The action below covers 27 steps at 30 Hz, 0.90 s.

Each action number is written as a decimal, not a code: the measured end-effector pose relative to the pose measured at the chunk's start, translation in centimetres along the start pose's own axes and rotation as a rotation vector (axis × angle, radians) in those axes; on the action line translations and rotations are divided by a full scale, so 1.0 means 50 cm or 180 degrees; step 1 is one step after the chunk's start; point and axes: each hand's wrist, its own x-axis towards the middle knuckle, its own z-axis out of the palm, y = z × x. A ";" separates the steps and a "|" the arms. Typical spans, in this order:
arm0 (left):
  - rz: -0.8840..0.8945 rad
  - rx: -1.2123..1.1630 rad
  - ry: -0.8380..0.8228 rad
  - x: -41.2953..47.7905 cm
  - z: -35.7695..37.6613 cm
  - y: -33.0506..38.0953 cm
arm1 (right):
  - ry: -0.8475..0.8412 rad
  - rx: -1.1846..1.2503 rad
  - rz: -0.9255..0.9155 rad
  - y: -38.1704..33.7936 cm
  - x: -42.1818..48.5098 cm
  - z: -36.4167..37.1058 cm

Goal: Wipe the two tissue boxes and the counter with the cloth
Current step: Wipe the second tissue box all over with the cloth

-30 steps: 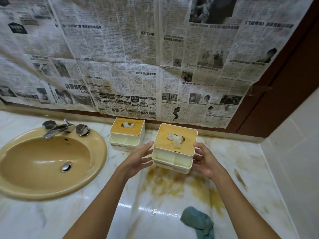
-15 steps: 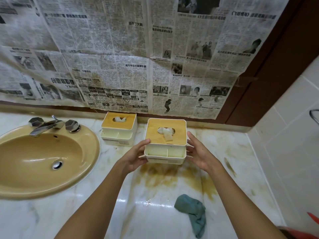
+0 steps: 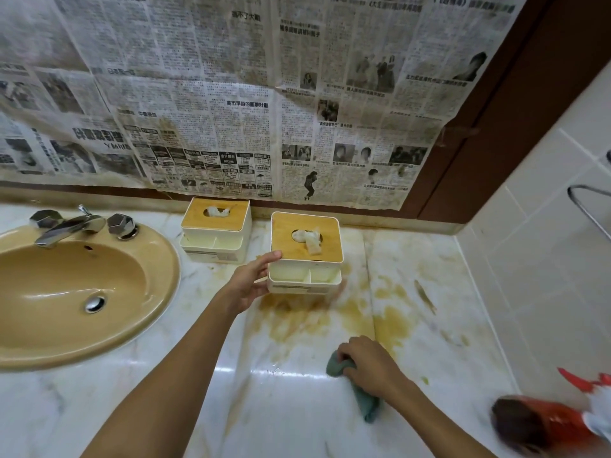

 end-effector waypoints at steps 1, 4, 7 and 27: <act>0.0001 0.0003 0.0029 -0.001 -0.001 0.001 | 0.0092 0.0280 0.0059 0.003 0.008 -0.001; 0.0018 0.0032 0.0137 0.002 -0.008 0.001 | 0.0482 0.1317 0.0154 0.008 0.023 -0.053; 0.0079 0.0048 0.0218 0.004 -0.014 0.003 | 0.1389 0.1950 0.0015 0.005 0.034 -0.143; 0.0056 0.0094 0.0065 -0.038 0.009 0.004 | 0.3455 0.0341 -0.0508 -0.059 0.108 -0.180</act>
